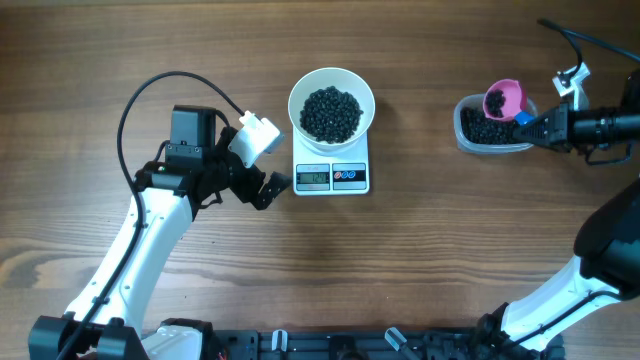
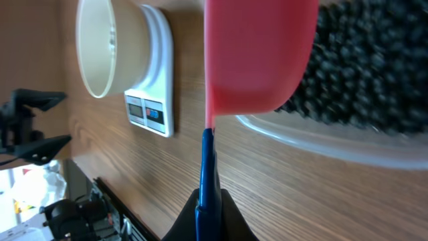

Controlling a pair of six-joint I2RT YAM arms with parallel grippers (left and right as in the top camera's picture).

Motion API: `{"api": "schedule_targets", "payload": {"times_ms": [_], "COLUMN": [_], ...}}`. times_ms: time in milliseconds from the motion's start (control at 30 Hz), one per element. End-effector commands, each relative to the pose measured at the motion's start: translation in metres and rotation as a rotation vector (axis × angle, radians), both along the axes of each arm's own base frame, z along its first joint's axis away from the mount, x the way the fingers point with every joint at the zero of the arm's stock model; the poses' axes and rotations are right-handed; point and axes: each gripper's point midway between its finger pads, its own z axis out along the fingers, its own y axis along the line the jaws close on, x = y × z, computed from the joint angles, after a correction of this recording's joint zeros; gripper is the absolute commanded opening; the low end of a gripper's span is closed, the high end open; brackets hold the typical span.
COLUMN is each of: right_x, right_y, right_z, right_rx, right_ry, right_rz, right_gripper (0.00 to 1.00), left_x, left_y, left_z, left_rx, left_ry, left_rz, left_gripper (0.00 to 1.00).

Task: Scoop item into bowl and weigh 150g on scale
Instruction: 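Scoop black beans from the tub with the right gripper, then move the scoop over the white bowl and pour beans in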

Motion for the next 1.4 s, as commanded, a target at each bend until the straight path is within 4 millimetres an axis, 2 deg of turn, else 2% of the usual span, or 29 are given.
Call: {"api": "schedule_targets", "payload": {"times_ms": [0,133,233,367,500,667,900,1033,1133,1367], "right_x": [0.011,0.019,0.025,0.044,0.055,0.064,0.066,0.067,0.065,0.063], "right_y": [0.022,0.049,0.079,0.127,0.168,0.208,0.226,0.226,0.236,0.25], "right_z": [0.013,0.024,0.024,0.028,0.033,0.042,0.023,0.022,0.024,0.025], "right_rx": [0.138,0.21,0.217,0.198,0.061,-0.16,-0.633,-0.863,-0.928,-0.921], "right_ry": [-0.08,-0.11,-0.079,-0.081,-0.075,-0.132,-0.219,-0.285,-0.333,-0.363], "right_rz": [0.017,0.053,0.096,0.155,0.218,0.284,0.358,0.406,0.469,0.489], "right_gripper": [0.04,0.04,0.04,0.04,0.04,0.04,0.04,0.04,0.04,0.04], "left_x": [-0.002,-0.002,-0.002,-0.002,-0.002,-0.002,-0.002,-0.002,-0.002,-0.002], "left_y": [-0.001,-0.001,-0.001,-0.001,-0.001,-0.001,-0.001,-0.001,-0.001,-0.001], "left_z": [-0.001,-0.001,-0.001,-0.001,-0.001,-0.001,-0.001,-0.001,-0.001,-0.001], "left_rx": [-0.007,-0.007,-0.007,-0.007,-0.007,-0.007,-0.007,-0.007,-0.007,-0.007], "left_ry": [0.004,0.004,0.004,0.004,0.004,0.004,0.004,0.004,0.004,0.004], "left_rz": [-0.006,-0.007,-0.007,-0.007,-0.006,-0.006,-0.007,-0.007,-0.006,-0.006], "left_gripper": [1.0,1.0,1.0,1.0,1.0,1.0,1.0,1.0,1.0,1.0]}}
